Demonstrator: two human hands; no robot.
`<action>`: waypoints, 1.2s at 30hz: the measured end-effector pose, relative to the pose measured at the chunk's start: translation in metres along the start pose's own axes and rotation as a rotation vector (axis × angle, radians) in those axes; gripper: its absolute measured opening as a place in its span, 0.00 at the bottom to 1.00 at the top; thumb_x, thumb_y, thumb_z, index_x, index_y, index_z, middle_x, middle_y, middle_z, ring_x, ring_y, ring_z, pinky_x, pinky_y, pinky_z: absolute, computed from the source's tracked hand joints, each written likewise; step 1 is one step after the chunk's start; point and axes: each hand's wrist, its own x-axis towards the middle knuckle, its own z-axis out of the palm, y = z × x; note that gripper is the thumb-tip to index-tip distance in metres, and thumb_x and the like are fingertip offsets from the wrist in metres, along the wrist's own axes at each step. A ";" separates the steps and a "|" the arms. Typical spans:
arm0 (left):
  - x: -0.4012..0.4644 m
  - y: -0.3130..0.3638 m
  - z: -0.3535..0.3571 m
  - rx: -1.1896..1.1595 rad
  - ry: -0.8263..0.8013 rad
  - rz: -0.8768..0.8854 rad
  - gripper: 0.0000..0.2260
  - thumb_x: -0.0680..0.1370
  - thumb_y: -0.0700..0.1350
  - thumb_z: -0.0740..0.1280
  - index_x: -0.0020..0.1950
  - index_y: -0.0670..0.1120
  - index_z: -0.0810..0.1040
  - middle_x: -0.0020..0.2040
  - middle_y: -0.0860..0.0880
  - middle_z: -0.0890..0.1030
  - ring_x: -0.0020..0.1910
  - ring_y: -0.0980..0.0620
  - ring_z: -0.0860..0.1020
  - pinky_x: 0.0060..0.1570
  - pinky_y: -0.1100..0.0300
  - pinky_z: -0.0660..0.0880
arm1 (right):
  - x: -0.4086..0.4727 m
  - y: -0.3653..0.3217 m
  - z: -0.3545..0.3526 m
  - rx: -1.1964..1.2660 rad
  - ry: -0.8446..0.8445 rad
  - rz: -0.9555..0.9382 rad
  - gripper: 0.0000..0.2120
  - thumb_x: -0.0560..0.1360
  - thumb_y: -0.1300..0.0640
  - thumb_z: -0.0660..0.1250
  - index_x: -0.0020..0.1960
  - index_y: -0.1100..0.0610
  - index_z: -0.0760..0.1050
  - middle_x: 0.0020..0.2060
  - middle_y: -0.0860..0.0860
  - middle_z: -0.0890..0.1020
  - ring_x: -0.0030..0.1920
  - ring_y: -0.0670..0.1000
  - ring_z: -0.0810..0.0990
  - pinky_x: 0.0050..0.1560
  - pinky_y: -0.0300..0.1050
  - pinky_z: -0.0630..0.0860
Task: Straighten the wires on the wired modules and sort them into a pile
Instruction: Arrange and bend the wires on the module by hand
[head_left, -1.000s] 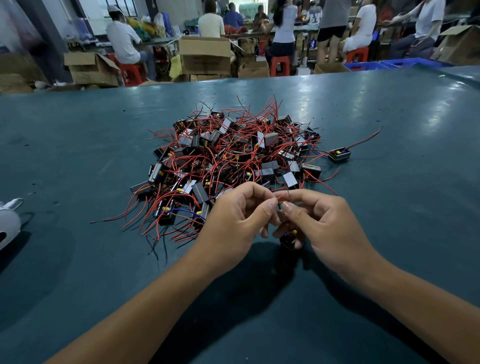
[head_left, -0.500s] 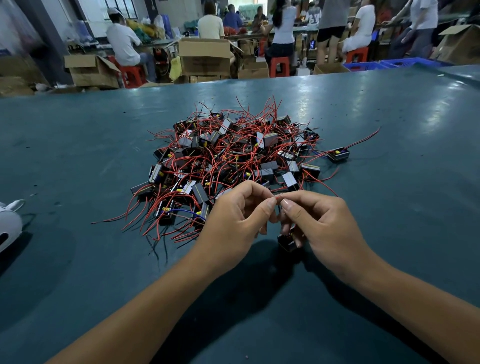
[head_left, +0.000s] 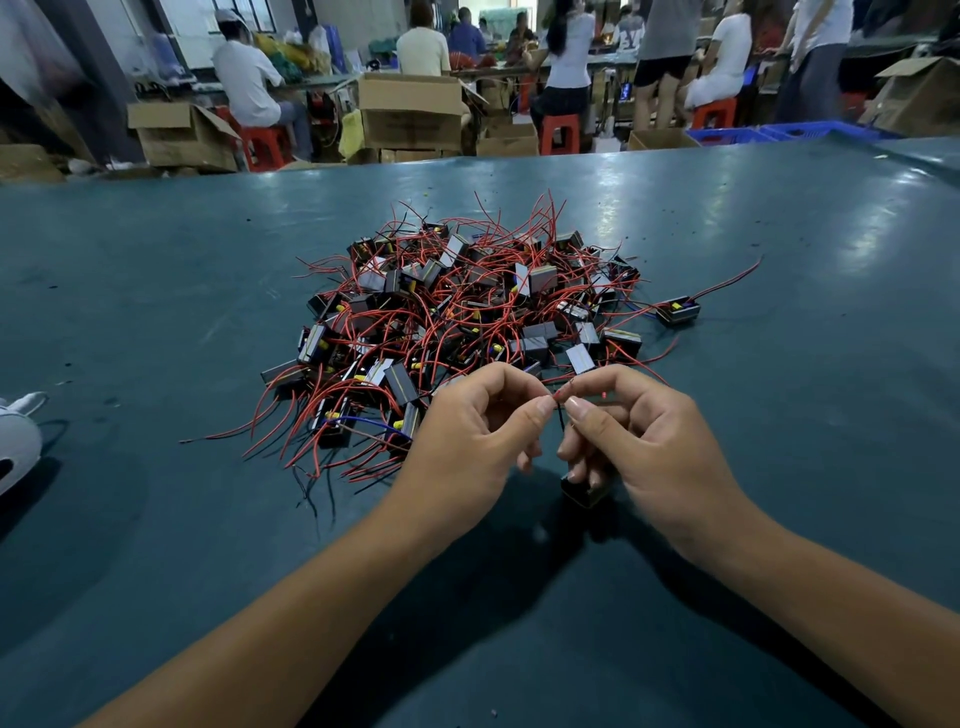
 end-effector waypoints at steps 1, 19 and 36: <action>0.000 0.000 -0.001 0.002 -0.001 -0.002 0.03 0.81 0.39 0.67 0.48 0.41 0.79 0.32 0.51 0.79 0.32 0.54 0.77 0.33 0.61 0.75 | 0.000 -0.001 0.000 -0.028 -0.012 -0.002 0.03 0.80 0.62 0.65 0.50 0.59 0.78 0.32 0.55 0.82 0.28 0.52 0.80 0.26 0.39 0.74; -0.001 0.007 0.000 0.006 0.082 -0.013 0.03 0.81 0.37 0.67 0.48 0.40 0.78 0.39 0.42 0.82 0.37 0.49 0.79 0.37 0.51 0.79 | 0.009 -0.002 0.014 0.031 0.085 0.024 0.10 0.79 0.65 0.65 0.46 0.57 0.83 0.37 0.55 0.85 0.31 0.52 0.80 0.27 0.39 0.73; -0.003 0.006 0.004 0.031 0.120 -0.017 0.02 0.80 0.37 0.68 0.48 0.38 0.79 0.38 0.44 0.82 0.34 0.53 0.81 0.36 0.57 0.80 | 0.007 0.001 0.015 0.036 0.127 0.003 0.07 0.78 0.61 0.68 0.47 0.54 0.85 0.32 0.50 0.81 0.32 0.46 0.75 0.33 0.34 0.73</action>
